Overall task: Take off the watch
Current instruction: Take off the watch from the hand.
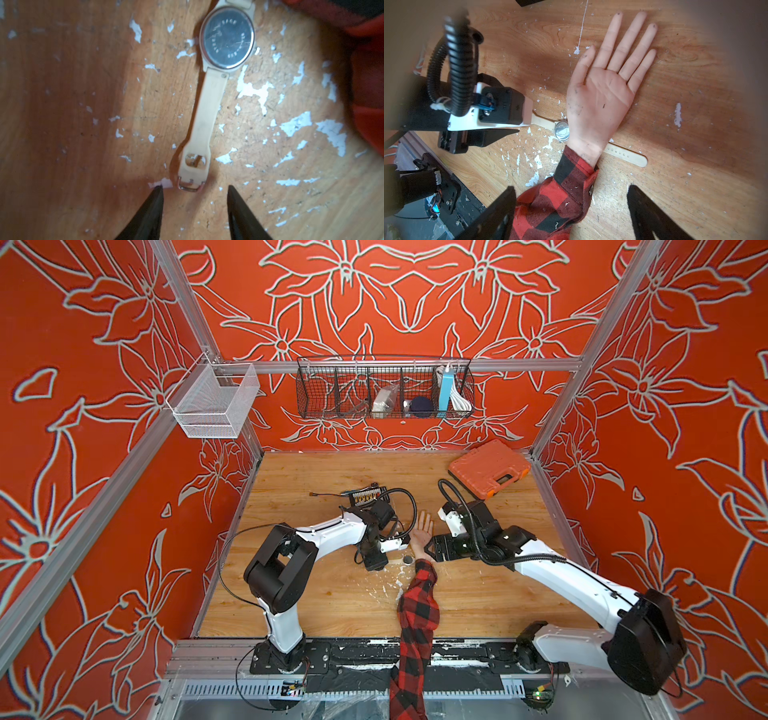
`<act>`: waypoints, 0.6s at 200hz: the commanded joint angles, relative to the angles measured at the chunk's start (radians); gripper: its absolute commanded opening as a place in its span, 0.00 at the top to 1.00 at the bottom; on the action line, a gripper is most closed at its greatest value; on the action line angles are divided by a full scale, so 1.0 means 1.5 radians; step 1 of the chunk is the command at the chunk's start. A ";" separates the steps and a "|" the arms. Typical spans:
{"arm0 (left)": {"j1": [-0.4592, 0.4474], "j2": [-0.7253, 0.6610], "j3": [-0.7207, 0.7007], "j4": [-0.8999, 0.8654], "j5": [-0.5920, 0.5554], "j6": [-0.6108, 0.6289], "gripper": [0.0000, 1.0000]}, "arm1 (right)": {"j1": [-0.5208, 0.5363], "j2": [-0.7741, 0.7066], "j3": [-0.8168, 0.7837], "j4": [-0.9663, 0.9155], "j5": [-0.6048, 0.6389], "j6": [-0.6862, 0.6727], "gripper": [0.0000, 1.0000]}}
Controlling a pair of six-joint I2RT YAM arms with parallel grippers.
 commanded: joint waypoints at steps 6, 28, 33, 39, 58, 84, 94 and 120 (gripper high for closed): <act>-0.002 0.021 0.033 -0.002 0.046 0.069 0.49 | -0.007 -0.013 -0.005 -0.012 -0.015 -0.016 0.13; -0.002 0.038 0.040 -0.015 0.057 0.073 0.50 | -0.011 -0.015 -0.006 -0.015 -0.018 -0.017 0.14; -0.002 0.045 0.044 -0.022 0.057 0.072 0.50 | -0.011 -0.016 -0.008 -0.013 -0.019 -0.016 0.14; -0.002 0.051 0.049 -0.030 0.054 0.072 0.50 | -0.012 -0.018 -0.010 -0.011 -0.020 -0.015 0.14; -0.002 0.065 0.052 -0.030 0.030 0.069 0.51 | -0.014 -0.020 -0.013 -0.006 -0.026 -0.012 0.13; -0.003 0.065 0.047 -0.018 -0.005 0.069 0.55 | -0.014 -0.019 -0.013 -0.003 -0.031 -0.013 0.14; -0.003 0.065 0.044 -0.018 -0.017 0.070 0.57 | -0.015 -0.016 -0.011 -0.006 -0.033 -0.015 0.13; -0.008 0.063 0.028 -0.011 -0.050 0.072 0.64 | -0.018 -0.009 -0.005 -0.008 -0.044 -0.022 0.13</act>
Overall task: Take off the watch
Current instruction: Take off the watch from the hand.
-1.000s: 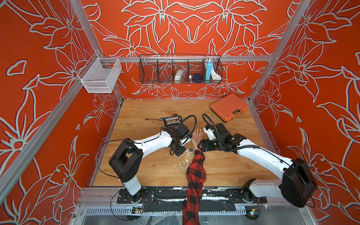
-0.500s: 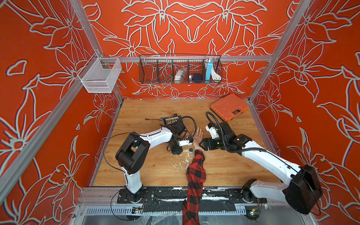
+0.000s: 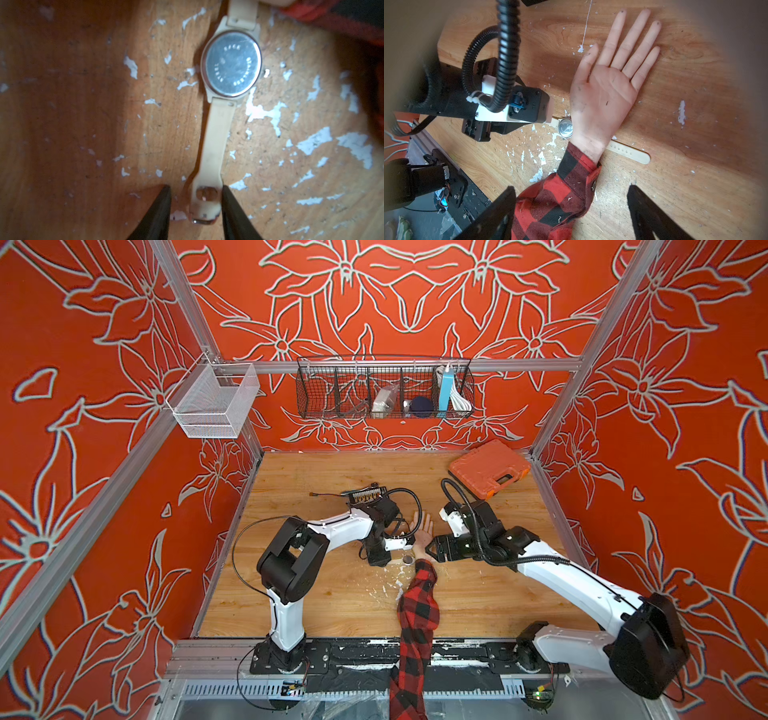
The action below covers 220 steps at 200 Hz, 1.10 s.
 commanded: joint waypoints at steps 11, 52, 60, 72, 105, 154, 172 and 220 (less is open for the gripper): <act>-0.010 0.002 -0.023 -0.009 -0.047 0.019 0.67 | -0.007 0.003 0.005 -0.005 -0.017 -0.019 0.13; -0.015 -0.004 -0.021 -0.006 -0.054 0.019 0.83 | -0.008 0.003 0.009 -0.005 -0.019 -0.019 0.13; -0.015 -0.006 -0.018 -0.008 -0.054 0.019 0.86 | -0.009 0.002 0.008 -0.004 -0.018 -0.017 0.13; -0.014 -0.011 -0.015 -0.011 -0.051 0.019 0.90 | -0.008 0.000 0.006 -0.003 -0.019 -0.016 0.14; -0.015 -0.039 -0.013 -0.004 -0.046 0.008 0.97 | -0.009 -0.002 0.000 -0.005 -0.018 -0.017 0.14; -0.008 -0.137 -0.037 0.041 -0.072 -0.029 1.00 | -0.011 -0.002 0.002 -0.007 -0.021 -0.020 0.13; 0.001 -0.170 -0.042 0.051 -0.094 -0.042 1.00 | -0.012 0.000 0.003 -0.009 -0.024 -0.021 0.13; 0.054 -0.233 -0.015 0.064 -0.171 -0.119 1.00 | -0.012 -0.001 0.000 -0.004 -0.028 -0.016 0.14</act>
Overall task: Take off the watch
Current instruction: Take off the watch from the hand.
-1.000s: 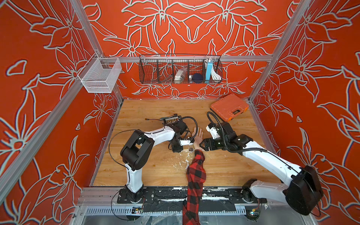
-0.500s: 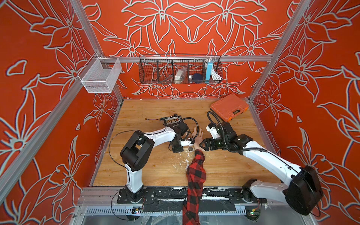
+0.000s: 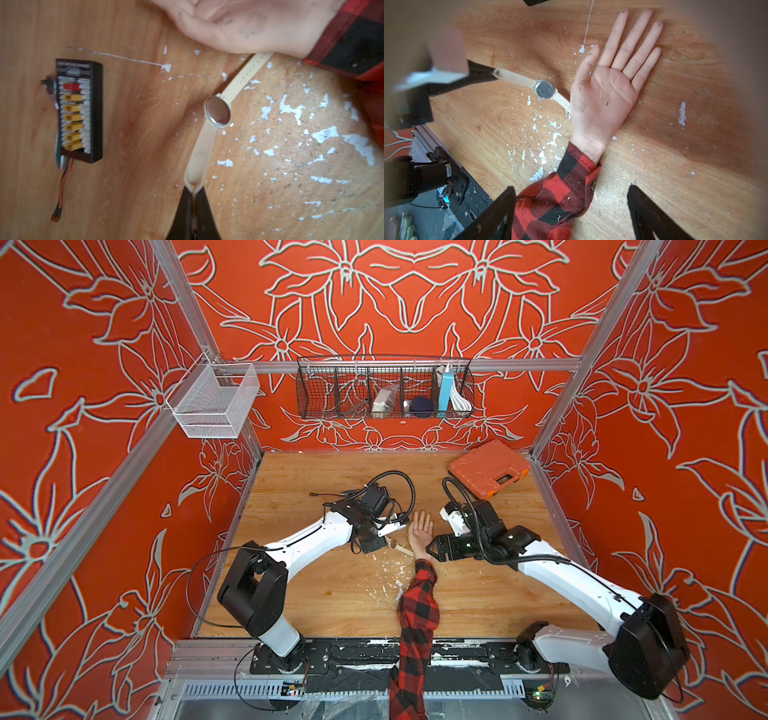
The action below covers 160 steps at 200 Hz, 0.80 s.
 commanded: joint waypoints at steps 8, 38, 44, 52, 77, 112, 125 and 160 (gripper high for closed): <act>0.041 -0.048 0.016 0.031 -0.080 -0.063 1.00 | -0.004 -0.001 -0.002 -0.002 -0.016 -0.004 0.14; 0.093 -0.073 0.011 0.076 -0.191 -0.107 1.00 | -0.004 -0.002 -0.004 0.000 -0.020 -0.004 0.14; 0.106 -0.073 0.016 0.074 -0.207 -0.114 1.00 | -0.003 -0.002 -0.004 0.000 -0.020 -0.004 0.14; 0.122 -0.066 0.024 0.065 -0.223 -0.121 1.00 | -0.003 -0.001 -0.004 0.000 -0.021 -0.004 0.13; 0.156 -0.041 0.035 0.058 -0.307 -0.124 1.00 | -0.003 -0.001 -0.004 0.001 -0.025 -0.003 0.14; 0.174 -0.012 0.015 0.102 -0.412 -0.098 1.00 | -0.003 -0.002 -0.006 -0.002 -0.028 -0.003 0.14; 0.177 -0.013 0.013 0.109 -0.409 -0.095 1.00 | -0.003 -0.003 -0.007 -0.004 -0.028 -0.004 0.14; 0.160 -0.011 0.012 0.098 -0.345 -0.067 1.00 | -0.003 0.002 -0.012 0.003 -0.029 -0.001 0.14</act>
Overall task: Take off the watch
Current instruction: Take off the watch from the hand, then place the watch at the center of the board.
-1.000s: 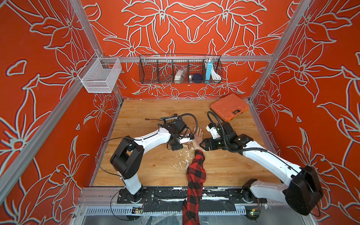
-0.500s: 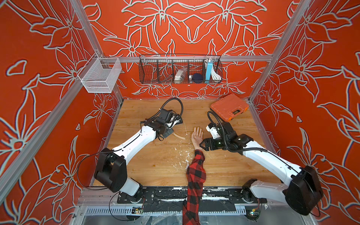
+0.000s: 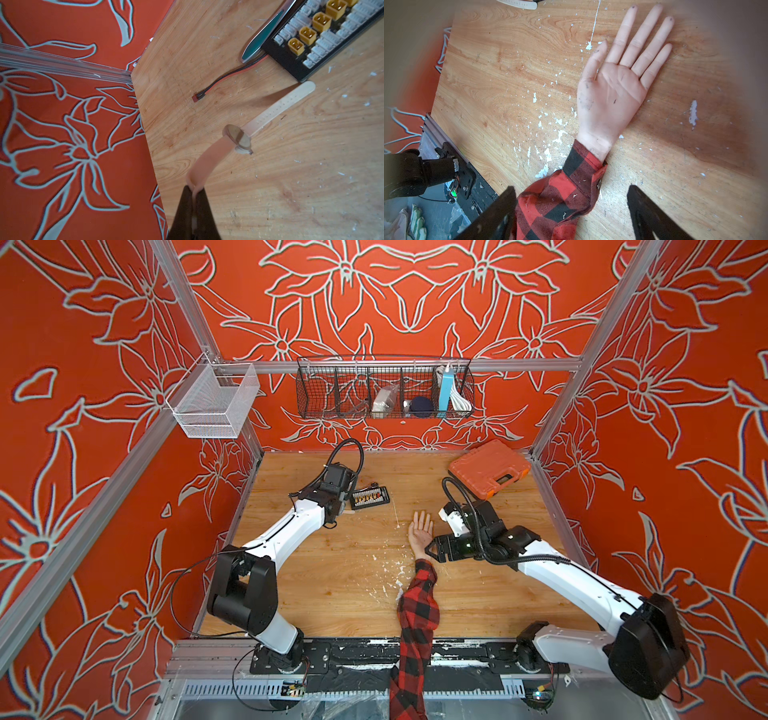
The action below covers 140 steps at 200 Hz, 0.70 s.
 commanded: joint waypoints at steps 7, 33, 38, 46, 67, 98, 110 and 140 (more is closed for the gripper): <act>-0.026 0.003 -0.012 0.016 0.024 0.048 1.00 | -0.003 0.004 -0.012 0.005 -0.009 0.001 0.14; -0.080 0.038 -0.026 0.017 0.016 0.101 1.00 | -0.004 0.014 -0.012 0.016 -0.022 0.005 0.14; -0.089 0.046 -0.028 0.016 0.013 0.108 1.00 | -0.003 0.014 -0.013 0.017 -0.022 0.006 0.14; -0.105 0.061 -0.033 0.015 0.008 0.118 1.00 | -0.003 0.015 -0.013 0.017 -0.022 0.006 0.14; -0.142 0.089 -0.047 0.012 0.008 0.142 1.00 | -0.004 0.013 -0.015 0.014 -0.018 0.003 0.14; -0.184 0.110 -0.057 -0.019 0.058 0.147 1.00 | -0.003 0.012 -0.018 0.013 -0.015 0.003 0.14; -0.192 0.114 -0.056 -0.036 0.086 0.148 1.00 | -0.003 0.012 -0.019 0.015 -0.017 0.004 0.14; -0.212 0.111 -0.058 -0.075 0.151 0.153 0.98 | -0.003 0.012 -0.017 0.016 -0.019 0.004 0.14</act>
